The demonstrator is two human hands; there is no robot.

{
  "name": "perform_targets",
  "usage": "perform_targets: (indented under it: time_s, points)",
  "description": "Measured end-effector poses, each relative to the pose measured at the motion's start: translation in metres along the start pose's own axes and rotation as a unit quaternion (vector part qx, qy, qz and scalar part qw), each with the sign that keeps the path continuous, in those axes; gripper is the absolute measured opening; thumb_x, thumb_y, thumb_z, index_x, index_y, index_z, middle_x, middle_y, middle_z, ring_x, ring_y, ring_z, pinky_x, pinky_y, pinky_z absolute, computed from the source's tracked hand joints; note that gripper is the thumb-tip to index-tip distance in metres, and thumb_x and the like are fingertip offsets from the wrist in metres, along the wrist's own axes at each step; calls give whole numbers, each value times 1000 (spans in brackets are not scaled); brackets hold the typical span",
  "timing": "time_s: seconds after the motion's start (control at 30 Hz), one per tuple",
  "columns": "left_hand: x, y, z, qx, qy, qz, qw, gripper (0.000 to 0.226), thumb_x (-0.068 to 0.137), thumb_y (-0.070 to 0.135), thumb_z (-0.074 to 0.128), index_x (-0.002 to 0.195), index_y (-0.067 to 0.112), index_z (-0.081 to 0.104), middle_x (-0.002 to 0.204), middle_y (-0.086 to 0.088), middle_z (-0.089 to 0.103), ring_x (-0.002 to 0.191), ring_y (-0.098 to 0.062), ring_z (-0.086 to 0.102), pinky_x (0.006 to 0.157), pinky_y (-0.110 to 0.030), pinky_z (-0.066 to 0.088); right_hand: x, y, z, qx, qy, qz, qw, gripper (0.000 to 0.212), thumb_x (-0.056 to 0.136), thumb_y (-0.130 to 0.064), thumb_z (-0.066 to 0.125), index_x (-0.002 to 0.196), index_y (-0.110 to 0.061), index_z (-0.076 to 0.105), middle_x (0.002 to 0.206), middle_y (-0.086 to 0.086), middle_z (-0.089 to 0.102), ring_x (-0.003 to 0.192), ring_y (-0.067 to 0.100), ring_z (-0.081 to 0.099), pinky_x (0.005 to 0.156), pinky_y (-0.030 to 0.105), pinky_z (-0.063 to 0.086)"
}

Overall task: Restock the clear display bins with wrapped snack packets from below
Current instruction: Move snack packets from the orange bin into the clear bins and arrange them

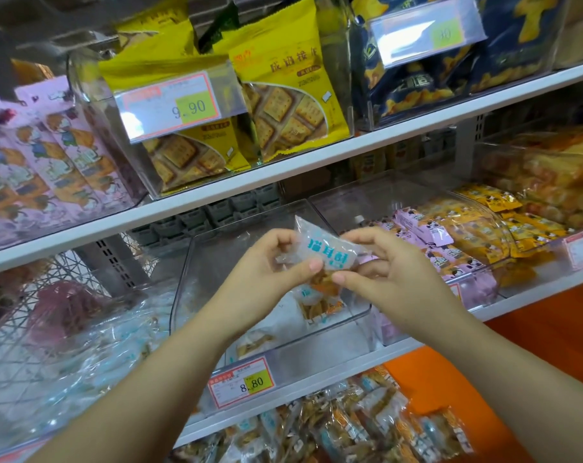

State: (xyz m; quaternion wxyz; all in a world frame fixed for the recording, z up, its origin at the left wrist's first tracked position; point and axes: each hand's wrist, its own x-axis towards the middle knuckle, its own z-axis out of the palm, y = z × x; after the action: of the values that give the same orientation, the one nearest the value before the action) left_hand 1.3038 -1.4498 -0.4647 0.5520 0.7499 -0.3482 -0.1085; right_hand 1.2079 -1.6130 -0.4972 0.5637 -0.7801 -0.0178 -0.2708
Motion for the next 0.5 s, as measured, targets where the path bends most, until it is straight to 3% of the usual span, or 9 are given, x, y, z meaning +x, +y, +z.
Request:
perform_targets:
  time_s: [0.07, 0.2, 0.27, 0.37, 0.5]
  points:
    - [-2, -2, -1, 7, -28, -24, 999, 51, 66, 36, 74, 110, 20, 55, 107, -3, 68, 99, -17, 67, 85, -30, 54, -1, 1, 0, -21, -6, -6, 1000, 38, 80, -14, 73, 97, -42, 54, 89, -25, 61, 84, -5, 65, 68, 22, 58]
    - [-4, 1, -3, 258, -7, 69, 964, 58, 74, 29, 80, 112, 51, 42, 108, 15, 59, 98, 1, 58, 84, -16, 49, 1, 8, 2, -126, -17, -27, 992, 45, 83, -13, 70, 122, -30, 58, 86, -28, 56, 85, -3, 62, 76, 15, 53]
    - [-3, 0, 2, 316, -8, 84, 945, 48, 77, 25, 78, 108, 46, 47, 108, 15, 57, 91, -2, 59, 78, -18, 51, 3, 12, 3, -150, -21, -25, 988, 49, 84, -14, 69, 127, -31, 55, 89, -27, 56, 86, -4, 60, 78, 13, 51]
    - [3, -28, 3, 332, -8, 8, 943, 32, 78, 26, 77, 101, 33, 55, 108, 11, 58, 79, -8, 62, 74, -20, 47, 6, 20, -1, -186, 14, -39, 982, 47, 86, -16, 66, 130, -28, 53, 108, -21, 56, 92, -3, 53, 83, 12, 44]
    - [11, -75, 8, 308, 5, -79, 948, 30, 74, 30, 80, 94, 31, 58, 106, 8, 65, 95, -9, 60, 75, -21, 42, 8, 28, -11, -211, 48, -25, 976, 37, 86, -17, 67, 122, -24, 60, 105, -20, 54, 91, 4, 52, 85, 21, 43]
